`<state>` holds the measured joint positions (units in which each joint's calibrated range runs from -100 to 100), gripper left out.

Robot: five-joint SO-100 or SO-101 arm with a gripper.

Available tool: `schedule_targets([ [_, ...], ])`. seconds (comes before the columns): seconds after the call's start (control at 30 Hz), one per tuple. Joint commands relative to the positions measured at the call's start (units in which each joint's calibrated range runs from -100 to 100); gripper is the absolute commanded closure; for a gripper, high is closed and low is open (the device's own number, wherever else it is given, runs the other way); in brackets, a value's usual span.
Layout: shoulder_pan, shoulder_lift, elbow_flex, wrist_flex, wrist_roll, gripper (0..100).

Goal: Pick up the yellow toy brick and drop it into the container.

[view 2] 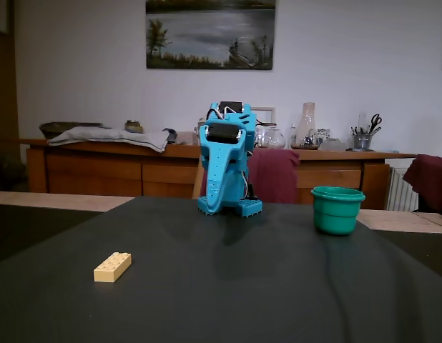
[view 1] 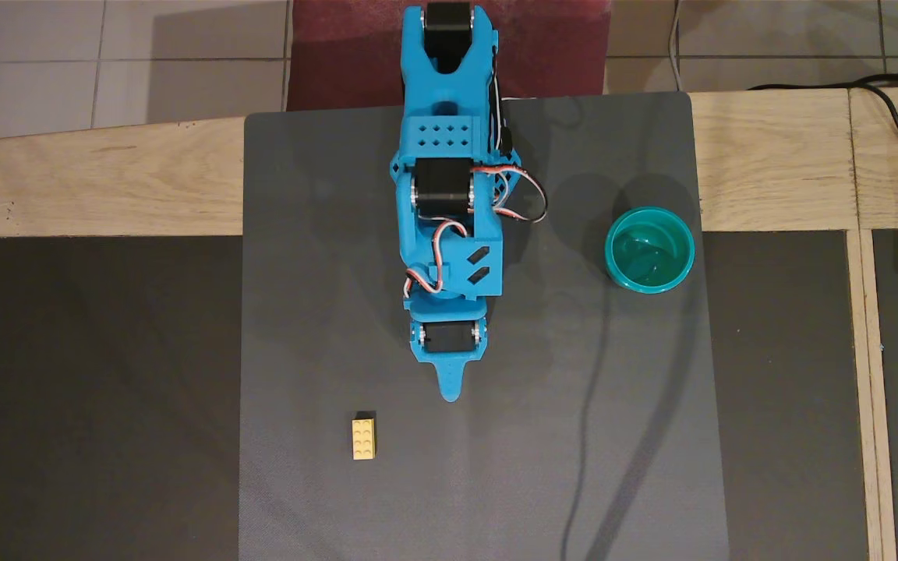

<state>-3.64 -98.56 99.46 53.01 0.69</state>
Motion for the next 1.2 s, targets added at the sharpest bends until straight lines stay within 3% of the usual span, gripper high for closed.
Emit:
schedule_targets([
  [0.0, 0.19, -0.43, 0.09, 0.61, -0.01, 100],
  [0.2, -2.20, -0.18, -13.36, 12.87, -1.26, 100],
  [0.37, -6.15, 7.07, -23.01, 13.22, -1.68, 100],
  [0.77, -5.45, 58.00, -61.46, 8.78, -1.26, 100],
  [1.03, -2.13, 73.26, -75.09, 7.45, 9.19, 100],
  [1.17, 3.68, 76.63, -74.28, 3.01, 19.49, 100],
])
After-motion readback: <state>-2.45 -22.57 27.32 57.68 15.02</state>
